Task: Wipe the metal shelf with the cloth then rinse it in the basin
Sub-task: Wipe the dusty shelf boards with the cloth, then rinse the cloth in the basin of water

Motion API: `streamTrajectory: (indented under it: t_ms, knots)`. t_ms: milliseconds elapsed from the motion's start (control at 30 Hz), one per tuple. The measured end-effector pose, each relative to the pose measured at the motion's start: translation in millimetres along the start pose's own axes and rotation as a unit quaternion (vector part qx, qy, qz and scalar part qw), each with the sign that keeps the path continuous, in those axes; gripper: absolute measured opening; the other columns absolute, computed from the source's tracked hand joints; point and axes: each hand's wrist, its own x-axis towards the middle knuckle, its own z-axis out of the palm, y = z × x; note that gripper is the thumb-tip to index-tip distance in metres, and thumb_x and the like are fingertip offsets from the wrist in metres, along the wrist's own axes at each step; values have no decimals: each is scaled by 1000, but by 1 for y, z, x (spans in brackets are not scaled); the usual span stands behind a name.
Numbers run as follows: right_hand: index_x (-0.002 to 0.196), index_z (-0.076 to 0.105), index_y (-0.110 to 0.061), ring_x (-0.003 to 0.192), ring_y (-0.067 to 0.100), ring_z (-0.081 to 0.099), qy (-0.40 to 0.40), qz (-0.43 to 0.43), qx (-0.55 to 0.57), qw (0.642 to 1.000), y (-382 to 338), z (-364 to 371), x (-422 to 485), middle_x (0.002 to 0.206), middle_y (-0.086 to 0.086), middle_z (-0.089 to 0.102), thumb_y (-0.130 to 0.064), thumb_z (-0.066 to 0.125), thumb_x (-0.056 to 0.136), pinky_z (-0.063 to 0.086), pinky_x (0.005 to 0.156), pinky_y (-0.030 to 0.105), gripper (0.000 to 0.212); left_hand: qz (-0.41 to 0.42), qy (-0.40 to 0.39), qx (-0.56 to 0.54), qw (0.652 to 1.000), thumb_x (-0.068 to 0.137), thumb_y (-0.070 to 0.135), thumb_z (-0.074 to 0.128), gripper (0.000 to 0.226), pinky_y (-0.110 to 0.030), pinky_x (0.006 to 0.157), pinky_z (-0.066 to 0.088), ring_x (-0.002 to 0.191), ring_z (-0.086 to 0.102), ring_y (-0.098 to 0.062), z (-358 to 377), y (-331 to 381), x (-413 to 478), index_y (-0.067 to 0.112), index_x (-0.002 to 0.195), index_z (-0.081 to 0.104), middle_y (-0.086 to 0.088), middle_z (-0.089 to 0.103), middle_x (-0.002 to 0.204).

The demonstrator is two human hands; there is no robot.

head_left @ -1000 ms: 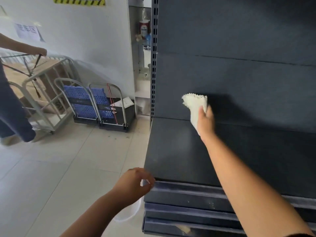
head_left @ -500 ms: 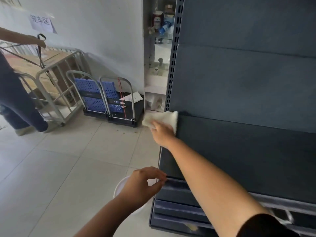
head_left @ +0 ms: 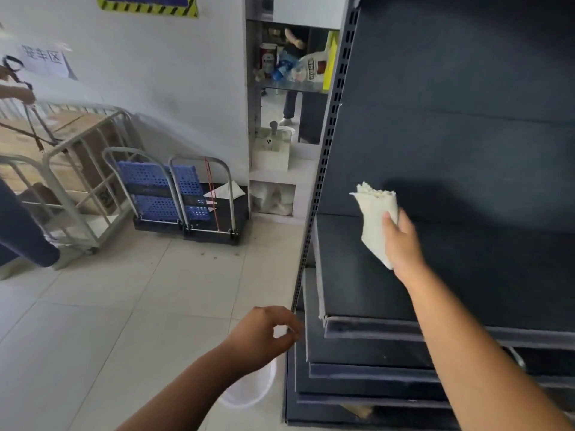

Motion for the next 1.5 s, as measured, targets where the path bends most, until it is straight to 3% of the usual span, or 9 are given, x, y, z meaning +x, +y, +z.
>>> streamTrajectory:
  t_ms: [167, 300, 467, 633, 800, 900, 1067, 1167, 1500]
  knots:
    - [117, 57, -11, 104, 30, 56, 12, -83, -280, 956, 42, 5, -33, 117, 11, 60, -17, 41, 97, 32, 84, 17, 27, -9, -23, -10, 1000, 80, 24, 65, 16, -5, 81, 45, 90, 61, 8, -19, -21, -4, 40, 85, 67, 24, 68, 93]
    - [134, 46, -20, 123, 32, 46, -156, -9, -368, 916, 49, 71, -80, 140, 7, 47, -23, 35, 99, 35, 105, 45, 37, -21, -7, -1, 1000, 79, 25, 67, 20, -11, 79, 45, 88, 60, 10, -41, -43, -13, 45, 77, 67, 29, 65, 86]
    - [131, 48, -28, 115, 22, 53, -182, 133, -57, 973, -9, 163, -125, 125, 1, 57, -35, 38, 99, 42, 96, 35, 35, -77, 81, -6, 994, 79, 37, 71, 25, -27, 84, 52, 91, 59, 6, -82, -78, -34, 53, 93, 58, 23, 62, 104]
    - [119, 61, -20, 102, 31, 68, -213, 326, 265, 882, -36, 211, -163, 113, 12, 70, -31, 50, 96, 57, 81, 48, 28, -211, 209, -119, 947, 72, 58, 68, 70, -42, 90, 50, 108, 54, -18, -119, -109, -57, 34, 132, 41, 5, 46, 127]
    - [117, 62, -15, 99, 33, 69, -277, 359, 354, 818, -28, 214, -181, 111, 15, 72, -29, 52, 94, 59, 70, 45, 29, -215, -2, -511, 832, 83, 57, 56, 56, -39, 85, 54, 115, 59, -30, -128, -135, -76, 17, 123, 59, -11, 63, 126]
    - [117, 62, -14, 102, 33, 68, -274, 368, 332, 824, -4, 210, -180, 113, 15, 71, -27, 53, 94, 59, 73, 45, 28, -191, -33, -528, 827, 89, 32, 61, 40, -41, 88, 54, 117, 57, -34, -113, -143, -76, 8, 121, 59, -17, 61, 126]
    - [119, 60, -16, 110, 31, 64, -289, 382, 209, 853, 57, 203, -175, 118, 11, 68, -16, 56, 93, 49, 96, 53, 26, -272, 86, -392, 874, 78, 22, 73, 21, -40, 77, 56, 95, 68, -27, -70, -162, -69, 20, 99, 68, -7, 73, 100]
    - [117, 58, -21, 104, 30, 65, -331, 396, 121, 848, 94, 203, -178, 113, 10, 69, -10, 59, 90, 54, 86, 49, 29, -340, 165, -362, 852, 80, 20, 70, 11, -33, 63, 56, 84, 69, -22, -42, -178, -69, 25, 90, 69, 0, 75, 88]
    - [116, 56, -19, 88, 25, 68, -322, 360, -34, 875, 182, 227, -196, 93, 6, 71, -5, 57, 89, 54, 83, 50, 30, -416, 94, -375, 823, 75, 3, 69, 45, -38, 66, 59, 90, 66, -25, 22, -238, -88, 39, 100, 61, -6, 68, 99]
